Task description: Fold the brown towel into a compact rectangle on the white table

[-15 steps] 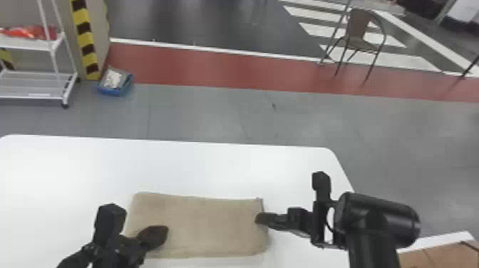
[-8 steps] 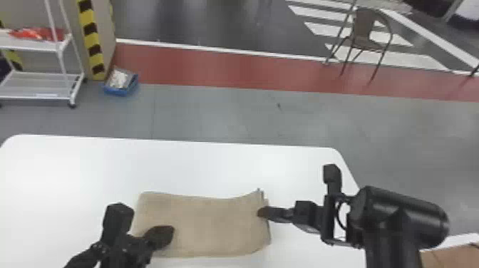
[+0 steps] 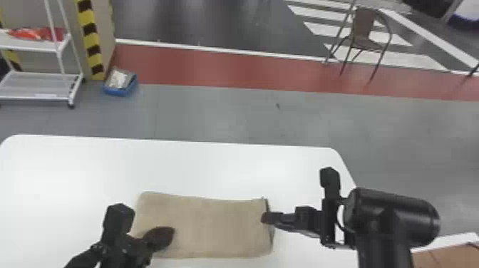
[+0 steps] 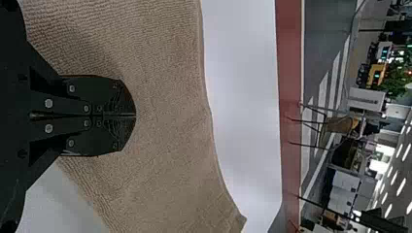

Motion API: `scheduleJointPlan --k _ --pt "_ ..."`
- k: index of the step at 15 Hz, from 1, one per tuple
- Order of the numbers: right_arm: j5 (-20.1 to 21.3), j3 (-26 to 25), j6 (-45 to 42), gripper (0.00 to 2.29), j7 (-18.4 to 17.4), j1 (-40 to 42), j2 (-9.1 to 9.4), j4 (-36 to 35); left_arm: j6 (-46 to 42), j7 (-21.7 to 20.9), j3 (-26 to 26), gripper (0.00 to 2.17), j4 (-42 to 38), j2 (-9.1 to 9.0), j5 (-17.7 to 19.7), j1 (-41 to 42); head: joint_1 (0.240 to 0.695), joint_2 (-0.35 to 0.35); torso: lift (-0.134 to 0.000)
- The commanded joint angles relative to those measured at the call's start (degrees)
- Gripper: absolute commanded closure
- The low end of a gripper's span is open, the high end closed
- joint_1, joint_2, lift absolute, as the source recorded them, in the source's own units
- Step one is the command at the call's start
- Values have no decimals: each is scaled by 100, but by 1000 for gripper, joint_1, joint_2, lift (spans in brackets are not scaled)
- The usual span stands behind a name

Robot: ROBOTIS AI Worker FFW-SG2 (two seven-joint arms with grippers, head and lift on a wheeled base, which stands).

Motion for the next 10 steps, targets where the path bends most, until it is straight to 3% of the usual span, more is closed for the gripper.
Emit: scheduleJointPlan --k 1,10 --pt "124 -54 -125 70 -1 -160 -47 353 5 0 -8 1798 0 -11 -4 0 695 -272 0" --pt "590 -1 -952 282 -1 -546 -134 1355 23 0 1 1798 0 15 -4 0 695 -305 0"
